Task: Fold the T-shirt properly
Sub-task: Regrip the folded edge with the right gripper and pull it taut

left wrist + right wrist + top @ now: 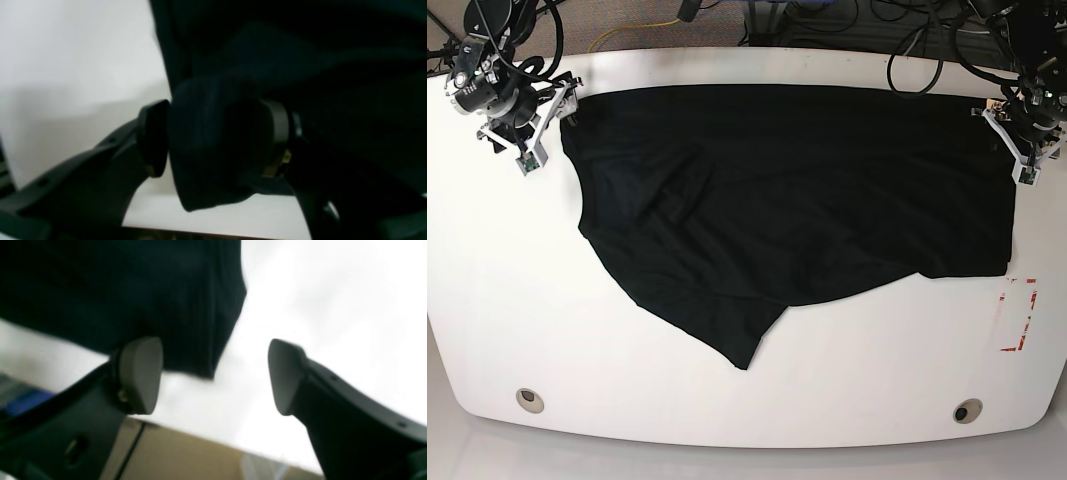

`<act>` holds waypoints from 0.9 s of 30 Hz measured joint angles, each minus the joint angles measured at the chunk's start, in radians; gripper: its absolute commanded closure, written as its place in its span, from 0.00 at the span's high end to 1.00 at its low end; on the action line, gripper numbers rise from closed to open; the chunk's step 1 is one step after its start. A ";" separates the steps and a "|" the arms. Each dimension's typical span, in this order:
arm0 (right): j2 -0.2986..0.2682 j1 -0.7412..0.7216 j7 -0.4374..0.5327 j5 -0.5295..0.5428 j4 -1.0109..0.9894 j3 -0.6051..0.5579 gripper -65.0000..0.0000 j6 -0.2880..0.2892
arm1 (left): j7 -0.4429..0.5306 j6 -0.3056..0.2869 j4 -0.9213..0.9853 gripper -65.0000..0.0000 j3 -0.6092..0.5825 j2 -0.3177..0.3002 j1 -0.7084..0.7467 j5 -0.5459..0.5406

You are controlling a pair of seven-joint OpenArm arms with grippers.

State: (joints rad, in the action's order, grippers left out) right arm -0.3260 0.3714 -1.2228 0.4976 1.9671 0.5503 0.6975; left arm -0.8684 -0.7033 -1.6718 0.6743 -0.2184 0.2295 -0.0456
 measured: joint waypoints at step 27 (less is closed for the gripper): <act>0.113 -0.399 -0.004 0.143 -0.344 -0.182 0.68 -0.001 | -0.164 0.003 -0.162 0.43 -0.014 0.048 -0.011 -0.132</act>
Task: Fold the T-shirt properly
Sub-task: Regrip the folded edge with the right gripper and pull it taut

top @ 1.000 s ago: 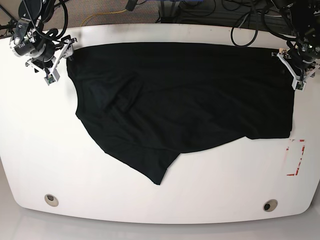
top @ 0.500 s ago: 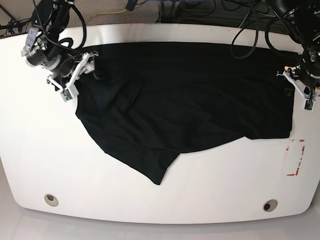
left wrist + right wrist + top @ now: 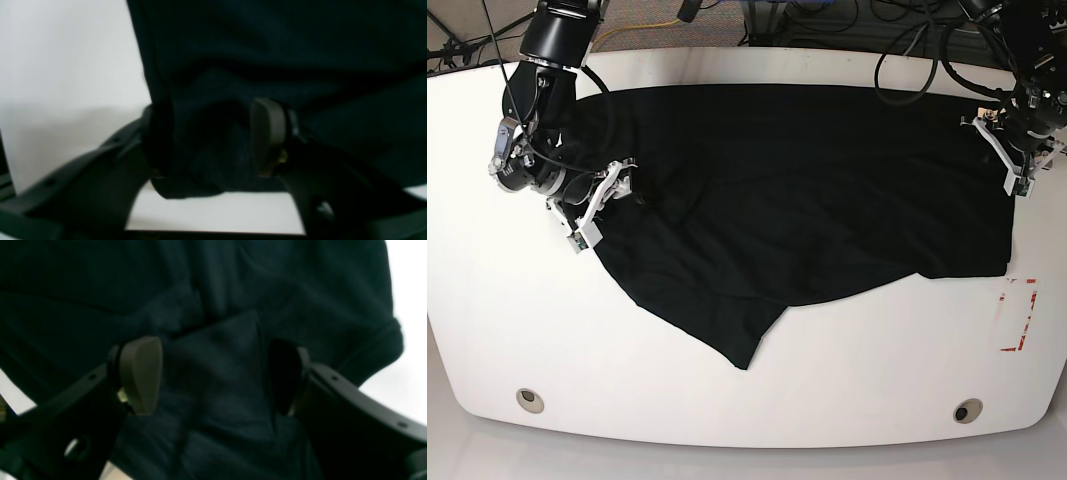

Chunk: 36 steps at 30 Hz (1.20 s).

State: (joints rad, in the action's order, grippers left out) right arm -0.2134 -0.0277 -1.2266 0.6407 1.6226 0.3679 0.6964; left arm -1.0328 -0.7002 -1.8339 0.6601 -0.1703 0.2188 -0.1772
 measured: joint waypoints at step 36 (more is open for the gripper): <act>-0.088 -0.121 0.089 0.011 -0.177 0.004 0.76 0.002 | 0.080 0.000 0.082 0.39 -0.031 -0.002 0.047 -0.004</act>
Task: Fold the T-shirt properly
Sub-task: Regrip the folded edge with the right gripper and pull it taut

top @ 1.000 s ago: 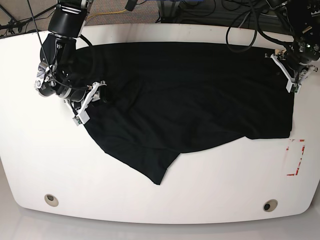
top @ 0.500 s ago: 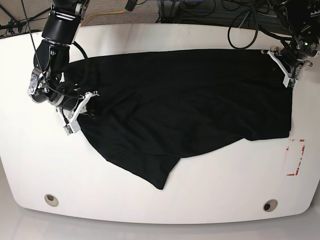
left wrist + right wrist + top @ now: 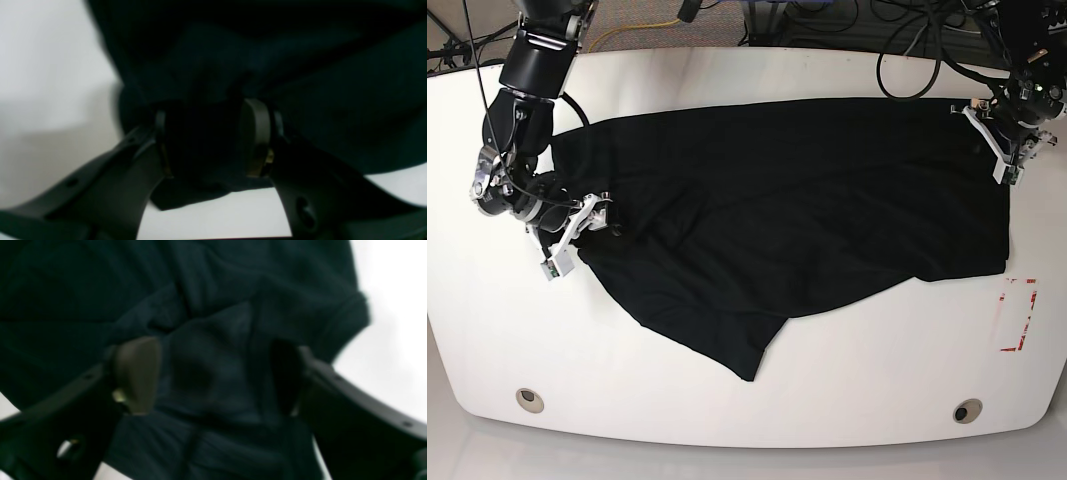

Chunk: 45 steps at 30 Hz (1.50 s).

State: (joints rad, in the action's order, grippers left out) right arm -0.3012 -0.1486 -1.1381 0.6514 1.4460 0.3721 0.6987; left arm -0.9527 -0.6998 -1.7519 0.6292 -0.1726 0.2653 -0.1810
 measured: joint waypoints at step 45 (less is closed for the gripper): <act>-0.086 0.581 0.061 0.015 0.215 0.221 0.02 0.000 | 0.040 0.000 0.049 0.39 -0.004 0.008 0.113 -0.038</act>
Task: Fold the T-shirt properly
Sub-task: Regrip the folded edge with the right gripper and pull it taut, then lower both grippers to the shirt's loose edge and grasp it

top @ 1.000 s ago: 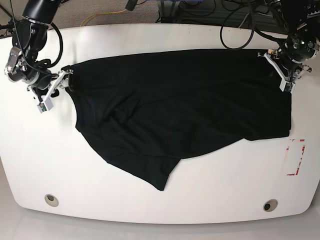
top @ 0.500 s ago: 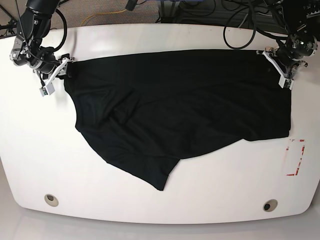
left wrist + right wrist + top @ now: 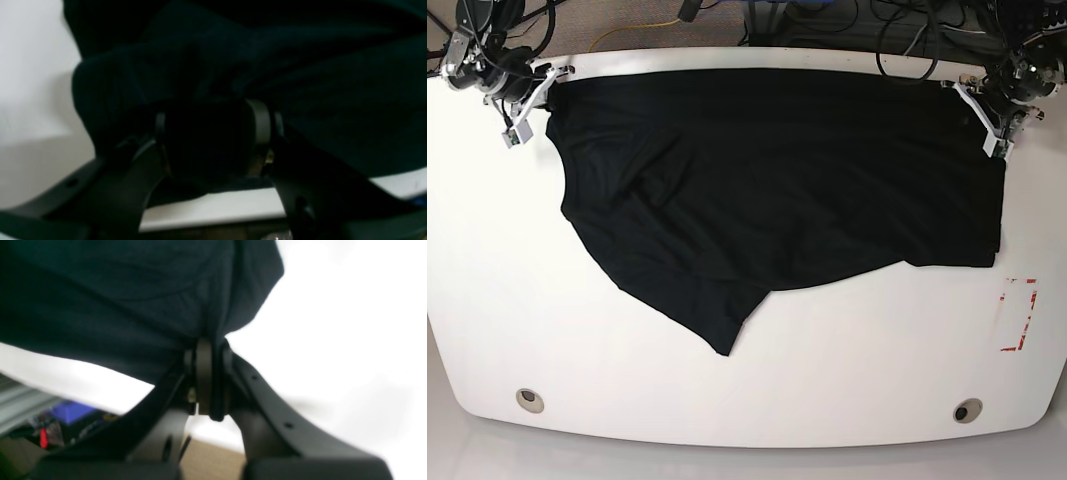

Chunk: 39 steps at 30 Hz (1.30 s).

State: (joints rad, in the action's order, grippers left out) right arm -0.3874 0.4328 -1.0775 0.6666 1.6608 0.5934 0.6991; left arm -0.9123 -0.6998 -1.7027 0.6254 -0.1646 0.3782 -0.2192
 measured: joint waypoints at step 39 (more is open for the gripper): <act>-0.002 -0.523 -0.104 -0.018 -0.225 -0.048 0.80 -0.003 | -0.187 0.000 -0.036 0.61 -0.028 0.008 -0.433 0.038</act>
State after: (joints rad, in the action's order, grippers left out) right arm -0.3893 -0.0902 -1.1816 0.6491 1.4357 0.5457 0.6964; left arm -1.0996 -0.6998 -1.7390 0.5972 -0.1570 -0.0551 -0.1810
